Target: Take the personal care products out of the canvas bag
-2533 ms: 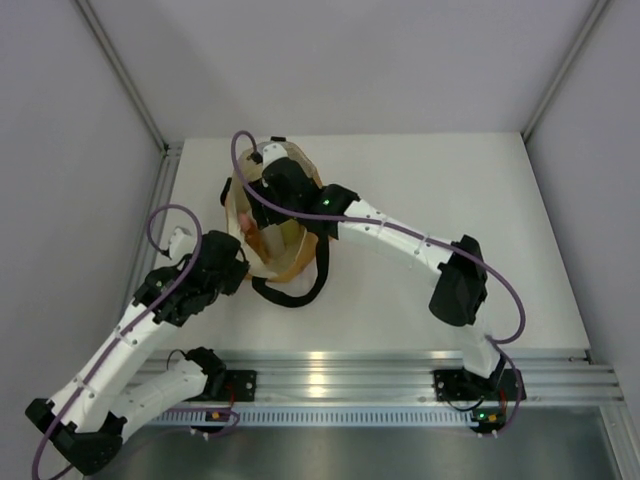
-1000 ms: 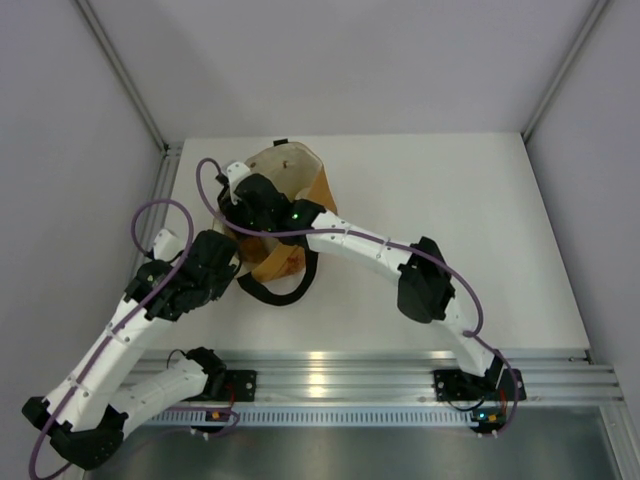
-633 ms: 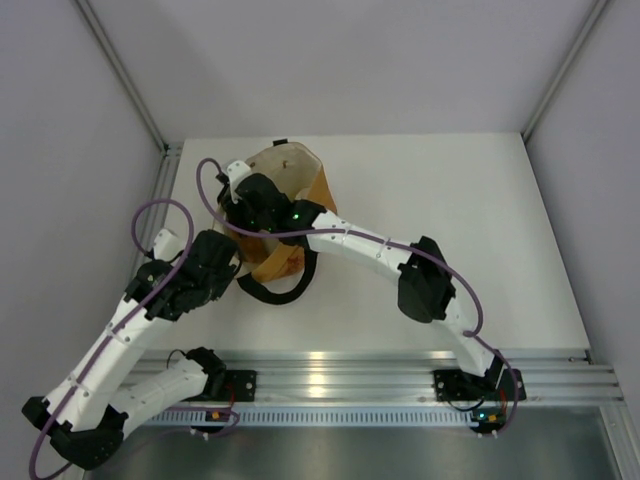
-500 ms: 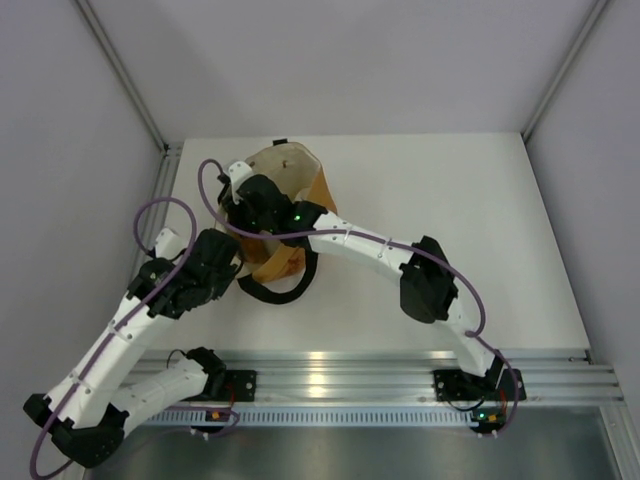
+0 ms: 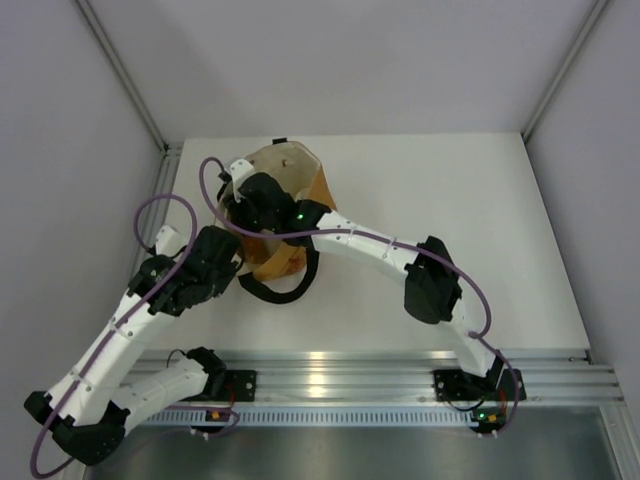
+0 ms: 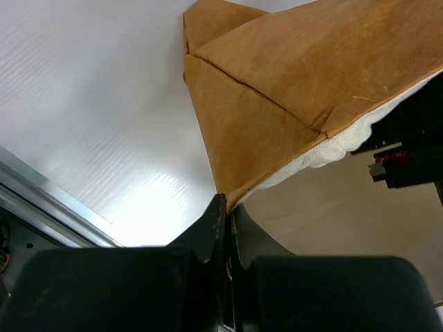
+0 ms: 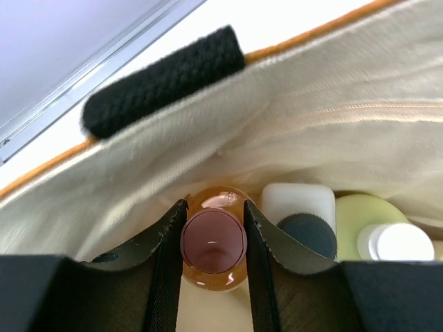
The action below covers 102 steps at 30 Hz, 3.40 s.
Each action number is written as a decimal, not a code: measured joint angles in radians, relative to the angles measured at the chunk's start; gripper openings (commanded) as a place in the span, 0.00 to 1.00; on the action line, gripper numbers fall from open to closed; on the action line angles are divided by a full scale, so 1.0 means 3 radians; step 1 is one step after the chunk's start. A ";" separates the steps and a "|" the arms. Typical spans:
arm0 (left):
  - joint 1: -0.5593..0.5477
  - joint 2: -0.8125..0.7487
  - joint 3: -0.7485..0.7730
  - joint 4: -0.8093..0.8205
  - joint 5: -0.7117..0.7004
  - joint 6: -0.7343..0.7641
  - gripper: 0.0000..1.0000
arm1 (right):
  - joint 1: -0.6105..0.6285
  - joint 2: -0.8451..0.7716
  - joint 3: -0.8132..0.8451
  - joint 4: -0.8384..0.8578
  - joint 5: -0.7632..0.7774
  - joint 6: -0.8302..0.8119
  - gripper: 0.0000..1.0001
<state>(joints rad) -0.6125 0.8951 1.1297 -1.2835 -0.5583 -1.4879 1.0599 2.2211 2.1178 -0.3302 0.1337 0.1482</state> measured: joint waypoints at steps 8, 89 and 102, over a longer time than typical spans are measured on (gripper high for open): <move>0.0000 0.0001 0.0089 0.0003 -0.0041 -0.0074 0.00 | 0.0008 -0.0346 -0.0231 0.0029 -0.0003 0.0003 0.00; 0.0000 0.0058 0.0206 0.0020 -0.0015 0.0033 0.00 | -0.2096 -0.3319 -0.2983 0.0584 0.0449 -0.0142 0.00; 0.0000 0.0108 0.0206 0.0069 0.0023 0.0134 0.00 | -0.2176 -0.3138 -0.4289 0.2060 0.0043 -0.0327 0.00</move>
<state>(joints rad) -0.6125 0.9276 1.1915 -1.2629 -0.5514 -1.4479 0.4072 1.2797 0.8310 0.2878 0.1467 0.0502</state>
